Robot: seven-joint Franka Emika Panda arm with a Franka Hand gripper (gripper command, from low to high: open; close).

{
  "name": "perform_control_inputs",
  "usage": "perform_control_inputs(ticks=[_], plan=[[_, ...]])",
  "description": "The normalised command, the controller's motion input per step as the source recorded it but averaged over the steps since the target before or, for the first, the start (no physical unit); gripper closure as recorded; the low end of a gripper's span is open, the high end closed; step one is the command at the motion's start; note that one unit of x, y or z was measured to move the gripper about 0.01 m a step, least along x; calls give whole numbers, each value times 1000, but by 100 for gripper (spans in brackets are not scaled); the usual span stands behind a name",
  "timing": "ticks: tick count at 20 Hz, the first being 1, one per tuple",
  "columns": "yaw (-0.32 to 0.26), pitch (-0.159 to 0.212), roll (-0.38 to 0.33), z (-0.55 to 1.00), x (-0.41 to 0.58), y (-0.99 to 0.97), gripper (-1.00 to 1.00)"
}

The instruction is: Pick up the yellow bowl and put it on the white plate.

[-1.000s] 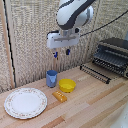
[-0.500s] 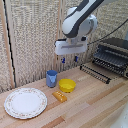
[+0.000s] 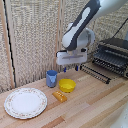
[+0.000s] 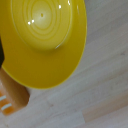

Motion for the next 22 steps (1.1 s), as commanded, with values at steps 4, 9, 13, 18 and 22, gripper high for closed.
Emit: perform_control_inputs(ticks=[4, 9, 13, 18, 22], plan=[[7, 36, -58, -549, -188, -255, -100], [24, 20, -45, -458, -135, -233, -100], [74, -11, -47, -297, 74, 24, -100], [38, 0, -36, -92, 31, 114, 100], [5, 2, -55, -82, 0, 140, 100]])
